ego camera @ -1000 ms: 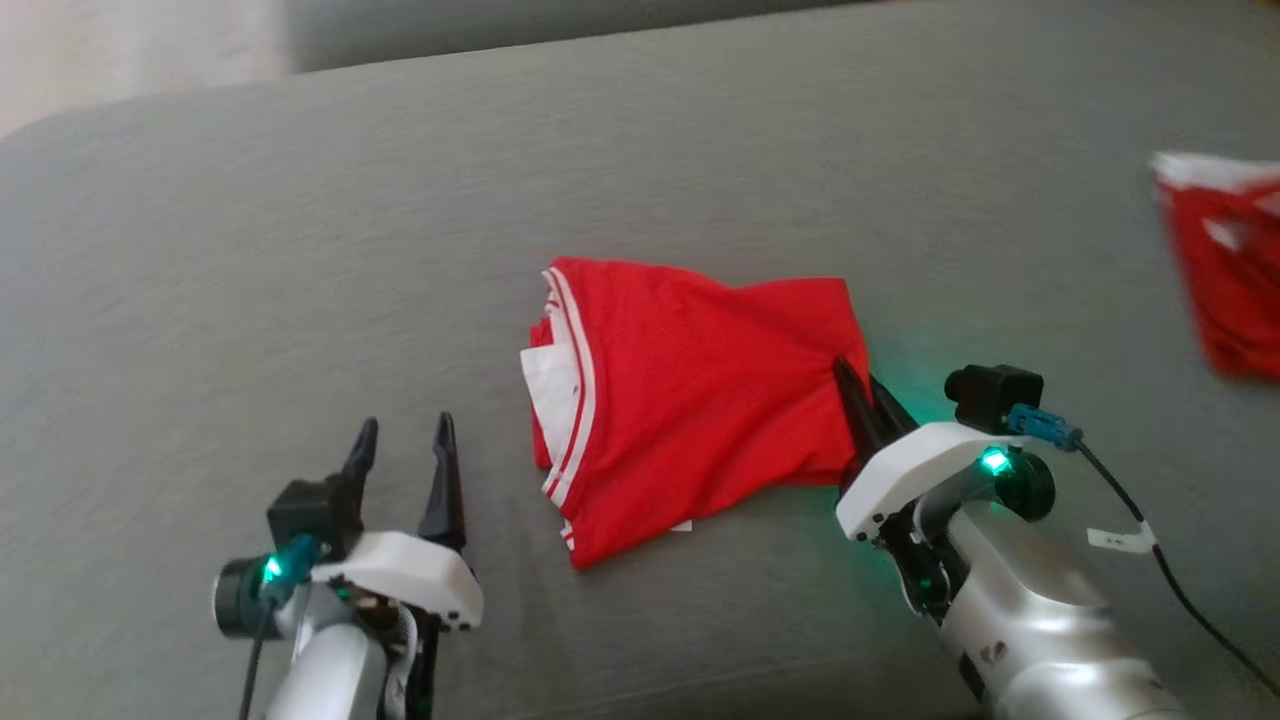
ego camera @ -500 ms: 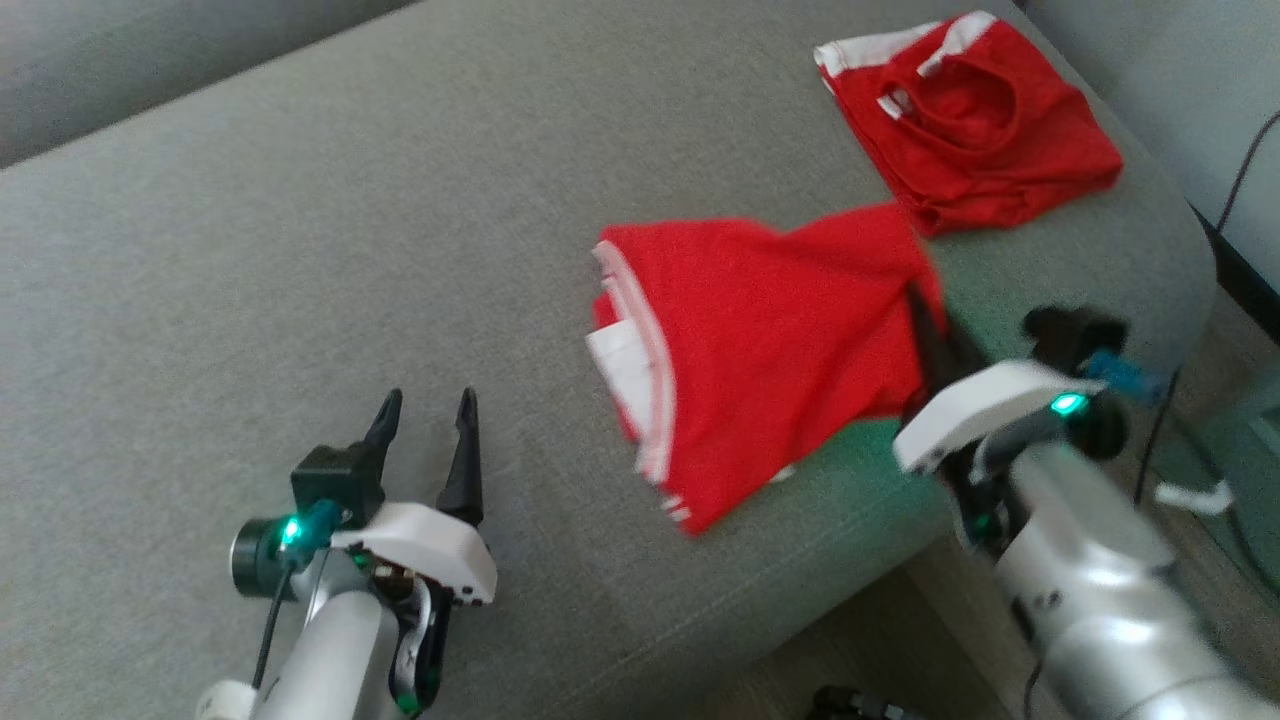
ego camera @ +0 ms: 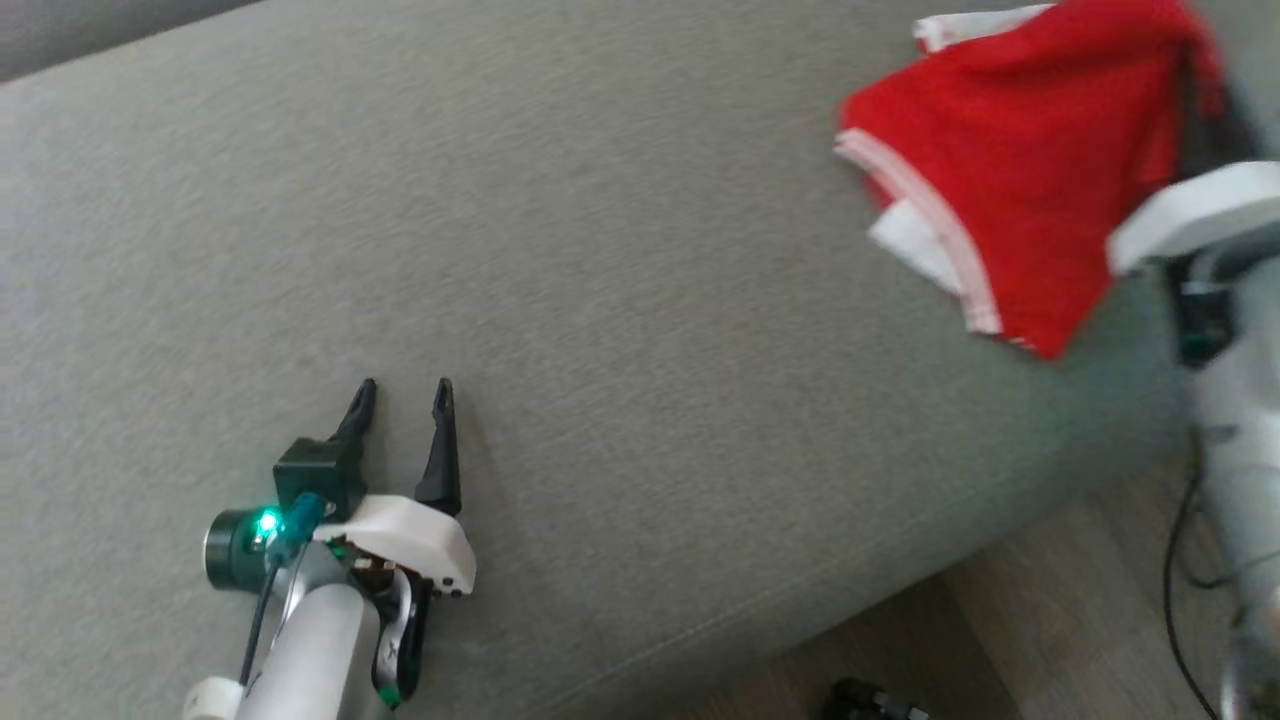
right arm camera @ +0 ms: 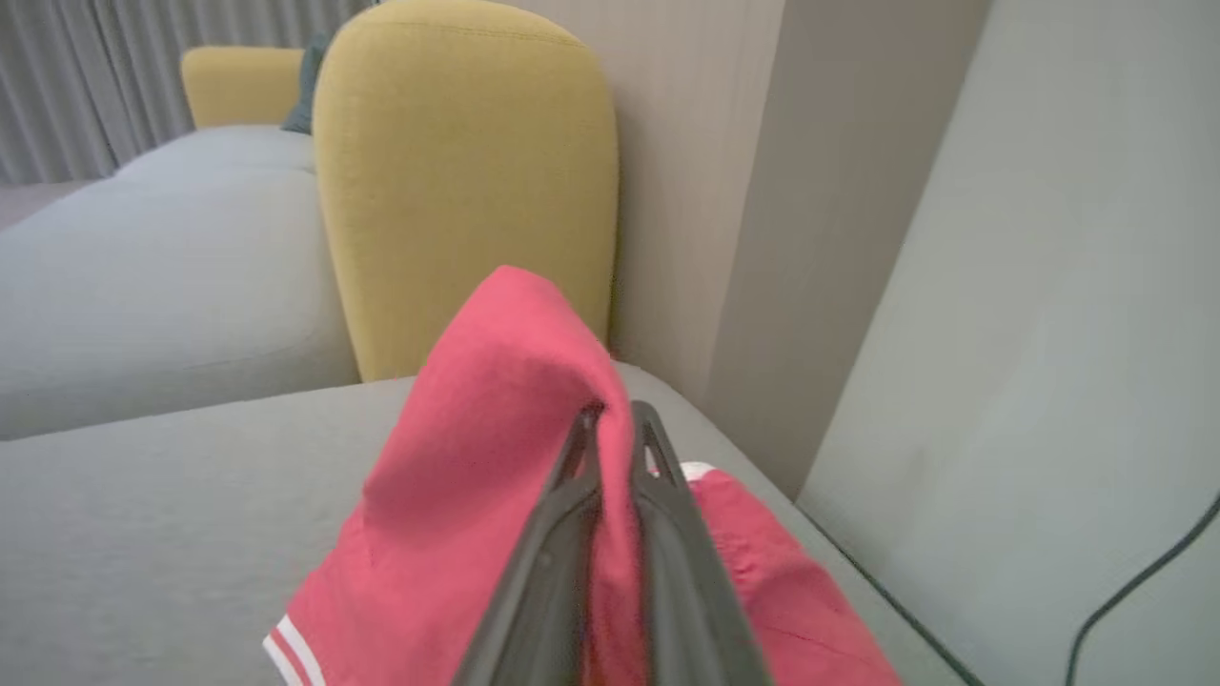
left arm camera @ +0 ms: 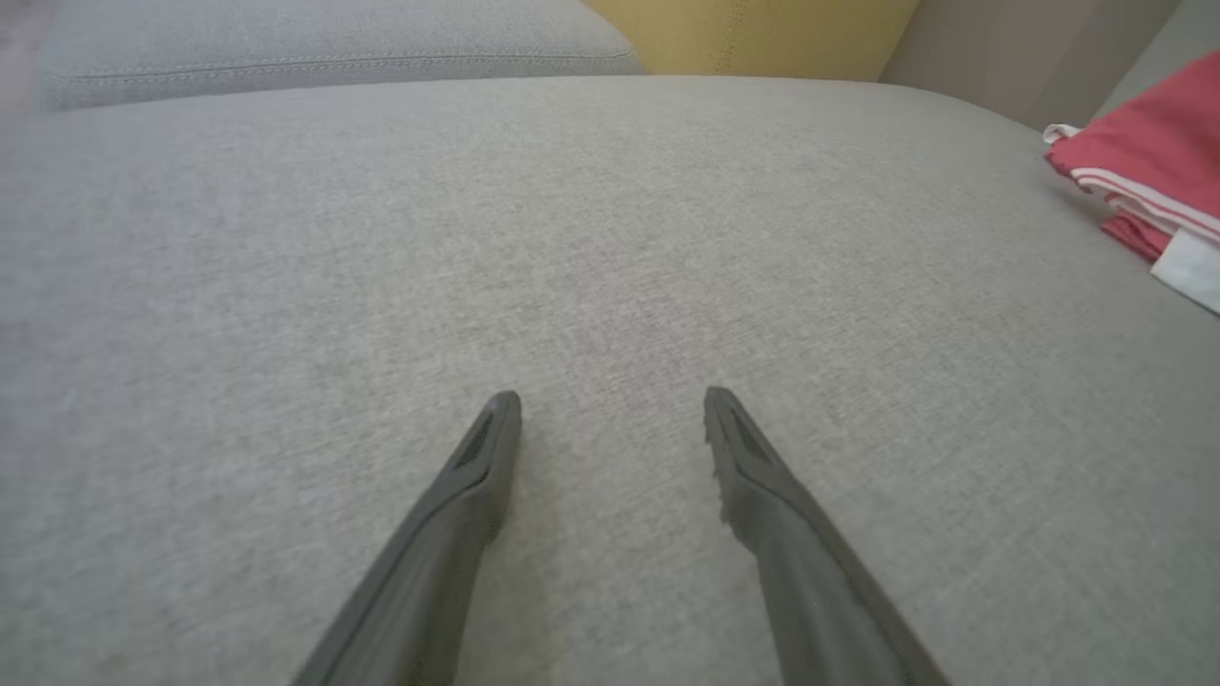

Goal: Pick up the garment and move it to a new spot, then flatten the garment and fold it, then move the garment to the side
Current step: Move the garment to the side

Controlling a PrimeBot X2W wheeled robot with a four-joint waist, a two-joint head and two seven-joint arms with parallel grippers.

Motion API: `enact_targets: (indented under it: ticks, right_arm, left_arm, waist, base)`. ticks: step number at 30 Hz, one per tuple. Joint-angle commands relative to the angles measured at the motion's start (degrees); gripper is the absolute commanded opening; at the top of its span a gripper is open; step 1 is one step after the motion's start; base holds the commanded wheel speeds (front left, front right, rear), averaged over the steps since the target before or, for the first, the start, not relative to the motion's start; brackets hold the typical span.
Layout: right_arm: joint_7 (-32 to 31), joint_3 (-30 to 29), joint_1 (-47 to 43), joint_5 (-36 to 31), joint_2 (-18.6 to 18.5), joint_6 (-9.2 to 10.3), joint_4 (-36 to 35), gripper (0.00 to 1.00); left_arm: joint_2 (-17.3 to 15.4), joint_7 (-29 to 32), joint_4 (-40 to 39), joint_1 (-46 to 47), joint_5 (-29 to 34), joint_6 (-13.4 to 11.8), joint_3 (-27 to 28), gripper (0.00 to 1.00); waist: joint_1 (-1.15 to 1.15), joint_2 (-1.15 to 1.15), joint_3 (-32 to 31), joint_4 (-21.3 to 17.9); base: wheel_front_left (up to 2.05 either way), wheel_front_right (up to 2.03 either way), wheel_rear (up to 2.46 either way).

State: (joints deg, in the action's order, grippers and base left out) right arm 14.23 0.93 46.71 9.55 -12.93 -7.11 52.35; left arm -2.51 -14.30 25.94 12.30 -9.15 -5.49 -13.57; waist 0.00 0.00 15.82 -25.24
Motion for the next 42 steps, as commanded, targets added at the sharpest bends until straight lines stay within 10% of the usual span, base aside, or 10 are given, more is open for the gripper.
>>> enact_targets:
  ticks: [1, 4, 5, 7, 14, 23, 42]
  right_arm:
    - [0.76, -3.81, 1.72, -4.38, -1.83, -0.37, -1.0, 0.0]
    - [0.76, -13.63, 1.96, -14.72, -3.22, -0.37, -2.89, 0.0]
    - [0.76, -15.66, 1.8, -17.14, -3.04, -0.37, -3.75, 0.23]
    - [0.76, -19.31, 1.26, -21.29, -2.24, -0.37, -6.02, 1.0]
    - [0.76, -22.16, -1.02, -26.2, 2.48, -0.37, -10.16, 1.0]
    - [0.76, -10.46, -7.43, -17.0, 8.88, -0.37, -18.28, 1.0]
    - [0.76, 1.79, -28.31, -4.09, 10.04, -0.37, -21.87, 1.0]
  left_arm:
    - [-0.37, -0.7, -2.11, 1.9, 0.51, 0.03, 1.98, 1.0]
    - [-0.37, -0.7, -2.72, 1.86, 0.54, 0.12, 2.26, 1.0]
    - [-0.37, -0.7, -2.78, 1.78, 0.55, 0.05, 2.33, 1.0]
    - [-0.37, -0.7, -2.85, 1.59, 0.54, 0.04, 2.45, 1.0]
    - [-0.37, -0.7, -3.07, 1.13, 0.1, -0.24, 2.87, 1.0]
    - [-0.37, -0.7, -4.75, -0.2, -0.51, -2.07, 4.17, 1.0]
    - [-0.37, -0.7, -8.72, -7.0, -0.02, -5.49, 8.34, 1.0]
  waist:
    - [0.0, 0.0, 1.27, 2.38]
    - [0.0, 0.0, 1.74, 3.8]
    - [0.0, 0.0, 1.74, 3.95]
    - [0.0, 0.0, 1.63, 4.25]
    - [0.0, 0.0, 0.45, 5.18]
    - [0.0, 0.0, -2.46, 9.73]
    - [0.0, 0.0, -10.76, 25.21]
  base:
    - [0.0, 0.0, 0.0]
    - [0.0, 0.0, 0.0]
    - [0.0, 0.0, 0.0]
    - [0.0, 0.0, 0.0]
    - [0.0, 0.0, 0.0]
    - [0.0, 0.0, 0.0]
    - [0.0, 0.0, 0.0]
